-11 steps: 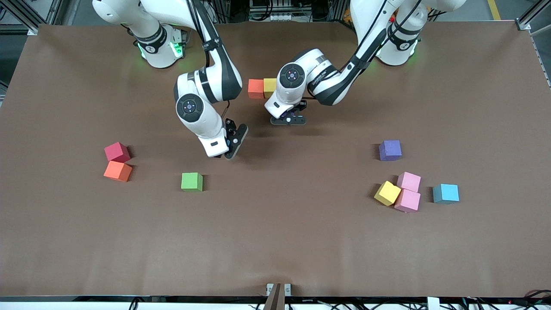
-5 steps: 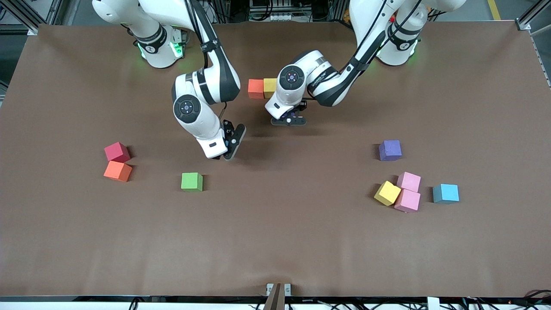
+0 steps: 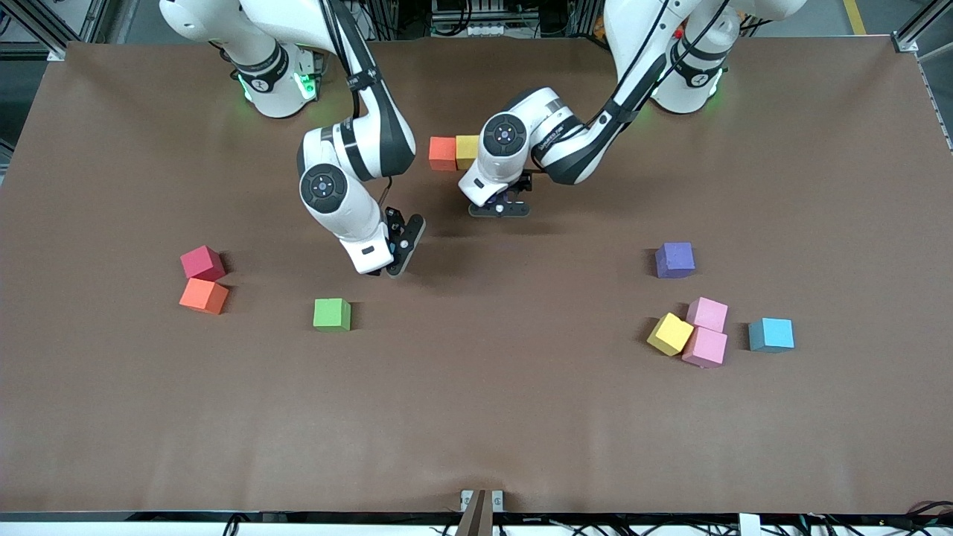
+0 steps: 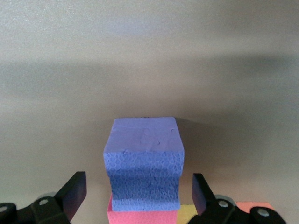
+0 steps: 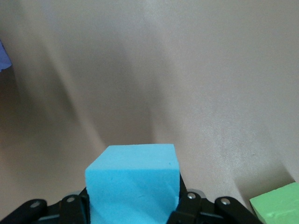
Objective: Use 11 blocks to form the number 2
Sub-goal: 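Release the purple cube while the right gripper carries cyan to the row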
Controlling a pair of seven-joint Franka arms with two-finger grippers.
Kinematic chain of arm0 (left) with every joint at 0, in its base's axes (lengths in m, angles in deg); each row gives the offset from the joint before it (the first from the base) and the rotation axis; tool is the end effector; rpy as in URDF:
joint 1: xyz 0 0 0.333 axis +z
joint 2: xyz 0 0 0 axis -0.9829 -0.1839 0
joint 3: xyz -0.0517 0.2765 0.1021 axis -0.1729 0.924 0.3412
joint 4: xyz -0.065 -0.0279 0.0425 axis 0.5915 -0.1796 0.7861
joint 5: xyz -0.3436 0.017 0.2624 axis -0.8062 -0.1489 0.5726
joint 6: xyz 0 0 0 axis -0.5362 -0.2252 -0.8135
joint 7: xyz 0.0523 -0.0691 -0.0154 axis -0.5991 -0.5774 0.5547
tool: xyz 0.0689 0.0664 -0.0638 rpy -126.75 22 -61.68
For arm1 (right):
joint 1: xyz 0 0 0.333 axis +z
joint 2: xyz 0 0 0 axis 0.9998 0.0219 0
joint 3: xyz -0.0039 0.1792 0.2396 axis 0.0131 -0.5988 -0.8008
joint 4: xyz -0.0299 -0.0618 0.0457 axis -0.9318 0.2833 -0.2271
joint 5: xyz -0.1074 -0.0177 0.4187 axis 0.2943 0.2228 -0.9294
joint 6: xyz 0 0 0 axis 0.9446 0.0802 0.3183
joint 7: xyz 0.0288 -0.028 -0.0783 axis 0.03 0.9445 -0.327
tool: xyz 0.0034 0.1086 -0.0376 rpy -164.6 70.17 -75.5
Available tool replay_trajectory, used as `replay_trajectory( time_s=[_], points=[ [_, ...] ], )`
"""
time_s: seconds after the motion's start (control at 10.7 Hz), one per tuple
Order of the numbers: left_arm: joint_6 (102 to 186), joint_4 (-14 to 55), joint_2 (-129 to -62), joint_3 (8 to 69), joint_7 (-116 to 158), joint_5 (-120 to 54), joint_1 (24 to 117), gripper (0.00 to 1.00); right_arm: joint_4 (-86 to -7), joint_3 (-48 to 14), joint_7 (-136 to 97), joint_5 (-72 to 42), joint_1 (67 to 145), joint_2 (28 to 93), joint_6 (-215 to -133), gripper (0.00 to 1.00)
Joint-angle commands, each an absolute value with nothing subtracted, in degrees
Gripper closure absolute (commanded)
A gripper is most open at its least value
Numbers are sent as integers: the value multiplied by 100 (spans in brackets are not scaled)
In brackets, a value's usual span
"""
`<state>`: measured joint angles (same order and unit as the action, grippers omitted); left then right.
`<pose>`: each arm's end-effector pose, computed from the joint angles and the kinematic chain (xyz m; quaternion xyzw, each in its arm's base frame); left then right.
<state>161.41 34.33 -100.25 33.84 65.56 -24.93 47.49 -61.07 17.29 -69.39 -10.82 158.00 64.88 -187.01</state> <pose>0.3523 -0.5084 0.1570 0.9923 -0.0070 -0.1227 0.0158 0.5323 0.3260 0.2122 -0.8370 -0.5431 0.0172 0.0641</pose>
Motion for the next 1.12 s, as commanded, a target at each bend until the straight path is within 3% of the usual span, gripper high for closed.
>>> replay_trajectory(
  time_s=[0.0,0.47,0.65,1.03],
  points=[
    [16150,3440,-9897,3424,6719,-2354,4723,0,-6140,1622,-7212,-1081,15792,6439,-18721,83],
    [15712,3422,-9019,3451,7159,-2354,5538,0,-6183,1227,-7986,-1091,15879,6430,-19107,83],
    [15265,3099,-8965,3686,7098,-1883,5883,0,-6428,1182,-7987,-1099,16151,6439,-19493,84],
    [15165,2878,-8913,3671,6415,-1519,6681,0,-6676,1138,-7908,-1319,16599,6457,-19784,86]
  ],
)
